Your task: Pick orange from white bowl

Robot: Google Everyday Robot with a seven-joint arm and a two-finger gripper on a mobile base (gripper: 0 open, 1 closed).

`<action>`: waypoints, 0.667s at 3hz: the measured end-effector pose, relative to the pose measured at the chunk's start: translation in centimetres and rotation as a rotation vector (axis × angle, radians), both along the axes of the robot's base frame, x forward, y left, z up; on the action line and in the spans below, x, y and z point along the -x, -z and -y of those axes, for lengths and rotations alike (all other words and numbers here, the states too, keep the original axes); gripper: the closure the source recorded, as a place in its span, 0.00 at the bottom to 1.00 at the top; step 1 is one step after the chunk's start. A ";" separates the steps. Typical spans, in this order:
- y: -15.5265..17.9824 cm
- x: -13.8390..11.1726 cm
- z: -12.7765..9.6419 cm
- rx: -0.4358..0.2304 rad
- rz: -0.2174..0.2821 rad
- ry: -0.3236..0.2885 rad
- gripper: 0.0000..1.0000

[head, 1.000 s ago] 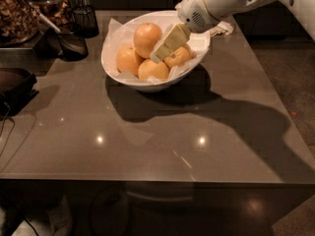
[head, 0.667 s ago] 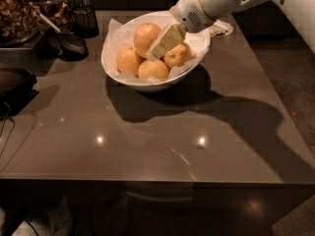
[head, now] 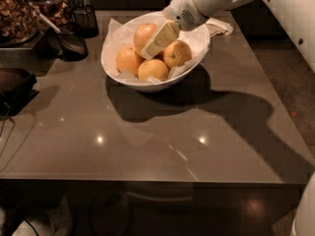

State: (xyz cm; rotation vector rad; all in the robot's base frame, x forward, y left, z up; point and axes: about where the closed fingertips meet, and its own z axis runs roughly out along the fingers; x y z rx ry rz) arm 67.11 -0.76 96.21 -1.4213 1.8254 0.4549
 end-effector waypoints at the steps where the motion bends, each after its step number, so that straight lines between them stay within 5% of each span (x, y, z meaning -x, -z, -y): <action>1: 0.6 -0.6 -0.8 -0.005 -0.014 -0.018 0.11; 2: 1.5 -1.1 -1.2 -0.008 -0.037 -0.022 0.11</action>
Offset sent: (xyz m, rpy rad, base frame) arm 0.0168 0.0110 -0.0241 0.0134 0.0602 0.0179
